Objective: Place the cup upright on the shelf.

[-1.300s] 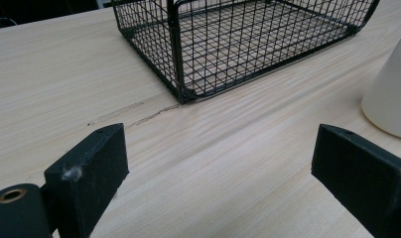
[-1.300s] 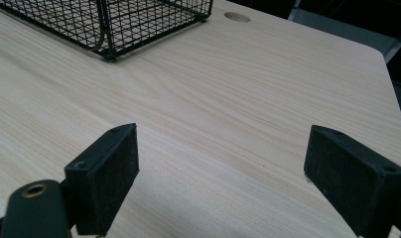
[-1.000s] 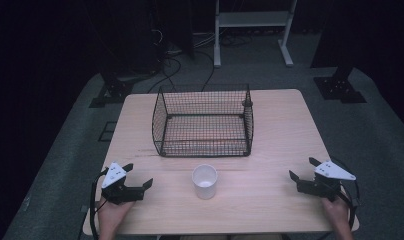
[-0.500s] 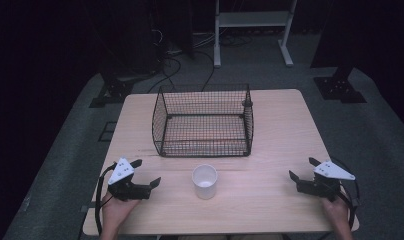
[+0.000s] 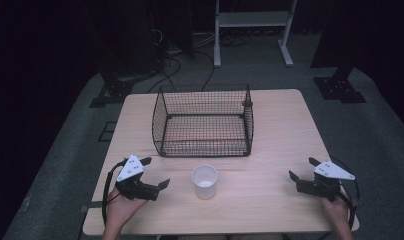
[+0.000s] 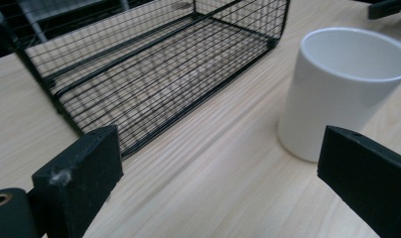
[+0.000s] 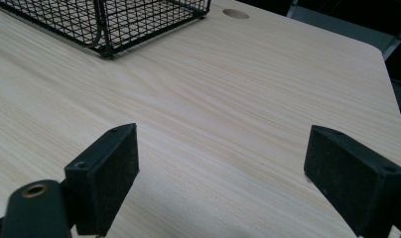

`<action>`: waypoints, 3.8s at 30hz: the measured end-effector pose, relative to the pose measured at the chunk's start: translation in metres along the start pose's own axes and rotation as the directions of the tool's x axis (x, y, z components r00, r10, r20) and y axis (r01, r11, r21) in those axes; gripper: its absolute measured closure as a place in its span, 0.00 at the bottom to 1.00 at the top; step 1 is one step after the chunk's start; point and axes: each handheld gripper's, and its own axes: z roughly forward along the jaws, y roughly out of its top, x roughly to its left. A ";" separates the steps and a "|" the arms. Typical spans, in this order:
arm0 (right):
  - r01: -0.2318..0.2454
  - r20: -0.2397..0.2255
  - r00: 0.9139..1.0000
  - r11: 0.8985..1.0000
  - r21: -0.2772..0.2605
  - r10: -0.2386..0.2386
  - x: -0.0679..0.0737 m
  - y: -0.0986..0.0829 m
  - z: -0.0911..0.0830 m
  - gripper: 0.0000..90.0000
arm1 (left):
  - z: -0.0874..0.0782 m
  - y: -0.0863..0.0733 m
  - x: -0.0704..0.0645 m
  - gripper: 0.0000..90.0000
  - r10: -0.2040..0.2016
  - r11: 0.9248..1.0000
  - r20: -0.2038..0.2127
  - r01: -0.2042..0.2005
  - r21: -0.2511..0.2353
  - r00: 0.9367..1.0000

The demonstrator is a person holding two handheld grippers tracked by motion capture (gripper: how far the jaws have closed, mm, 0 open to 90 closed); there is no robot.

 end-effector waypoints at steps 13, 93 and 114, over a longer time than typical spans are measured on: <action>-0.004 -0.001 1.000 1.000 -0.001 0.004 0.000 0.000 0.000 0.15 | 0.006 0.016 -0.012 0.03 0.038 0.999 0.075 -0.038 0.006 0.996; 0.003 -0.009 1.000 1.000 -0.003 -0.003 0.000 0.000 0.000 0.15 | 0.094 0.043 -0.059 0.03 0.118 0.963 0.304 -0.184 0.199 0.945; 0.002 -0.009 1.000 1.000 -0.006 -0.002 0.000 0.000 0.000 0.15 | 0.100 0.049 -0.054 0.23 0.114 0.954 0.327 -0.195 0.227 0.938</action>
